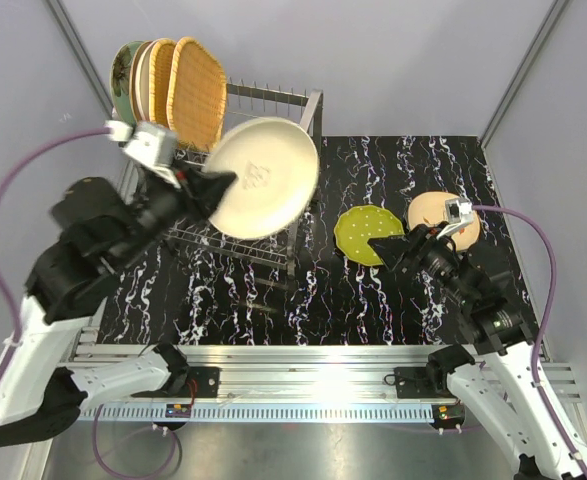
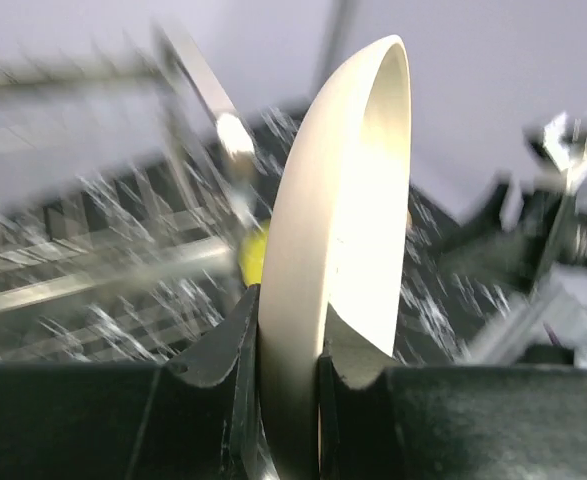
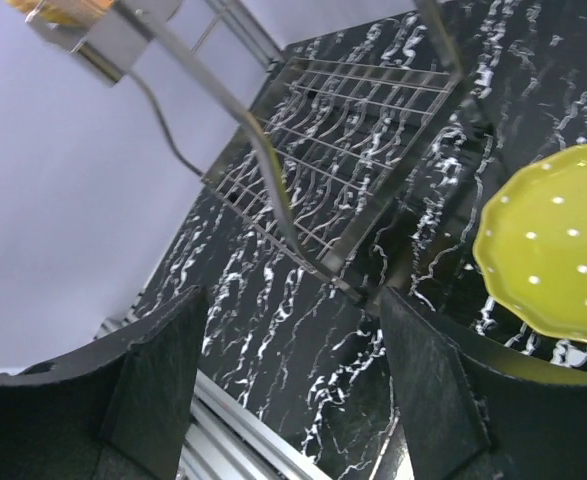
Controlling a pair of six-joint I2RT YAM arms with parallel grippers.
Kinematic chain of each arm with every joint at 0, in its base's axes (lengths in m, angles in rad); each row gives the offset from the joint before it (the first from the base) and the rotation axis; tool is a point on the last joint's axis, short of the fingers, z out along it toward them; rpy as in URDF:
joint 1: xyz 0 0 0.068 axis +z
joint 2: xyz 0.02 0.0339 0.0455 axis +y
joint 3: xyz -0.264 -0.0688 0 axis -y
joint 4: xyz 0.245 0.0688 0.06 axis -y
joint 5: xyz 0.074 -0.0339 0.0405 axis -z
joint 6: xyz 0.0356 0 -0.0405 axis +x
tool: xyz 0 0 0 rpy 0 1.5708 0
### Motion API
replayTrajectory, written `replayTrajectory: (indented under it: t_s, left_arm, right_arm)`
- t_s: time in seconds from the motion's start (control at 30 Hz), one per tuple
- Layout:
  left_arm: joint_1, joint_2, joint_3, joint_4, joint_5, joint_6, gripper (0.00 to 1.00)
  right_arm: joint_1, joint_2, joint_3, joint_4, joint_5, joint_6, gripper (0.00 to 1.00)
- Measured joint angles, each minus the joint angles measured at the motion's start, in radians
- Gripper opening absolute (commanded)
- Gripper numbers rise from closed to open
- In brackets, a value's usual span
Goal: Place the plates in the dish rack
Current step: Pass the plate from the right arm to the left, then insert the plate into the dish rack
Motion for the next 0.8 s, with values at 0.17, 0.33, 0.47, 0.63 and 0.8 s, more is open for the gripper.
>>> replayTrajectory:
  t_s: [0.17, 0.33, 0.47, 0.63, 0.8]
  left_arm:
    - [0.001, -0.012, 0.140, 0.045, -0.235, 0.135, 0.00]
    - [0.003, 0.045, 0.188, 0.115, -0.383, 0.282, 0.00]
    - [0.003, 0.141, 0.194, 0.221, -0.484, 0.412, 0.00]
    - [0.023, 0.270, 0.194, 0.321, -0.564, 0.535, 0.00]
    - [0.121, 0.357, 0.201, 0.347, -0.539, 0.533, 0.00]
  right_arm:
    - [-0.001, 0.005, -0.001, -0.022, 0.055, -0.021, 0.74]
    - [-0.001, 0.043, -0.008, -0.022, 0.065, -0.037, 0.75]
    - [-0.001, 0.075, -0.020, -0.022, 0.079, -0.050, 0.74]
    - [-0.001, 0.124, -0.023, -0.021, 0.088, -0.061, 0.71]
    - [-0.001, 0.167, -0.023, -0.017, 0.087, -0.069, 0.70]
